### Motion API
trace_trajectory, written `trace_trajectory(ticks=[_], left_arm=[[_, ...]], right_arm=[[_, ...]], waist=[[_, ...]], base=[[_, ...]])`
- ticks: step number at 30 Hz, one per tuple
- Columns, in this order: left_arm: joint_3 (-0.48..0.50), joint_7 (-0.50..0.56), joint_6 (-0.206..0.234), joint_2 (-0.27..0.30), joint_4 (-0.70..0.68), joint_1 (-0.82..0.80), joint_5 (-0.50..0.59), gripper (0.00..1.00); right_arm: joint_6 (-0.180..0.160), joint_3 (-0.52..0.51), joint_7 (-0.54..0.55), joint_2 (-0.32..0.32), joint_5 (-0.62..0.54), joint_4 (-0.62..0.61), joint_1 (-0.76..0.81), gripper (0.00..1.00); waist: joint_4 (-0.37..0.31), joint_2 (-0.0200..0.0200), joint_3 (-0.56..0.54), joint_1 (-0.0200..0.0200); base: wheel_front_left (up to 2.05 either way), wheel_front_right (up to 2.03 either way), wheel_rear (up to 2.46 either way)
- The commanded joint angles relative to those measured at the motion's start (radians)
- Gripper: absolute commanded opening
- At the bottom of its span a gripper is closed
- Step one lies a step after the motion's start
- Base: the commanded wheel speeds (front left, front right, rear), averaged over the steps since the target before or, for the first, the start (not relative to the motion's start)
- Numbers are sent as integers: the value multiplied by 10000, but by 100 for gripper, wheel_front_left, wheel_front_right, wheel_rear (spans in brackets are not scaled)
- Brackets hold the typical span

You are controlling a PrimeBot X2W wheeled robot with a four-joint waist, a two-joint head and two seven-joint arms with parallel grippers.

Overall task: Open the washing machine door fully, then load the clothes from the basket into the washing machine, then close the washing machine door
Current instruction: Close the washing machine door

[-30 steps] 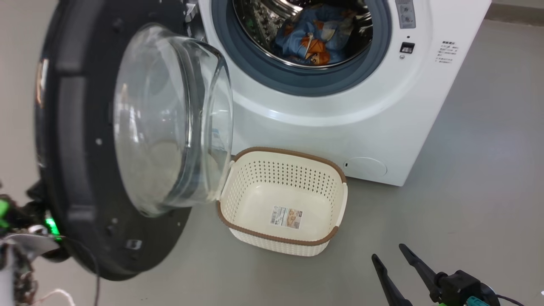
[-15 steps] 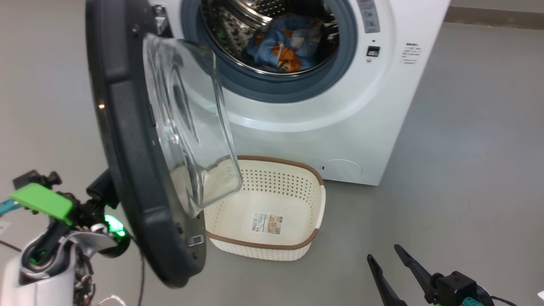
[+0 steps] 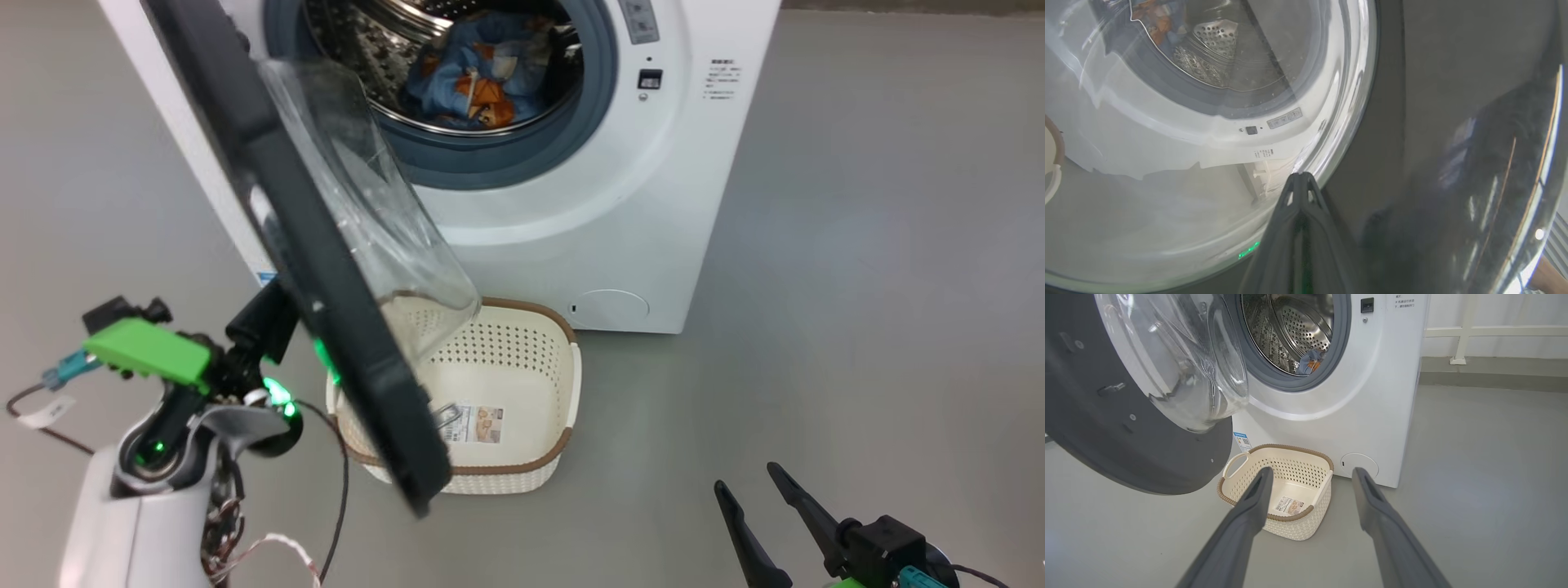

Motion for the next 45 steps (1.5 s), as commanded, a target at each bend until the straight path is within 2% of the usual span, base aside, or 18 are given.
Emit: trace_trajectory(ticks=[1, 19, 34, 45], left_arm=[[-99, -191, -178, 141, -155, -698, -146, 0], [-1141, -2086, -188, 140, 210, -1898, -268, 0], [-1608, -3446, -189, 139, 1898, -2852, -229, 0], [-1899, -3861, -189, 139, 1834, -2615, 343, 0]], right_arm=[[16, 222, -49, -52, -2, -269, -392, 100], [16, 175, -49, -31, -48, -342, -693, 100], [16, 185, -49, 6, -87, -316, -764, 100], [16, 56, -49, 83, -75, -303, -673, 100]], waist=[[-267, 0, 117, 0], [-1544, 0, 497, 0], [-2362, 0, 565, 0], [-2244, 0, 392, 0]], base=[[0, 0, 0], [0, 0, 0], [0, 0, 0], [0, 0, 0]])
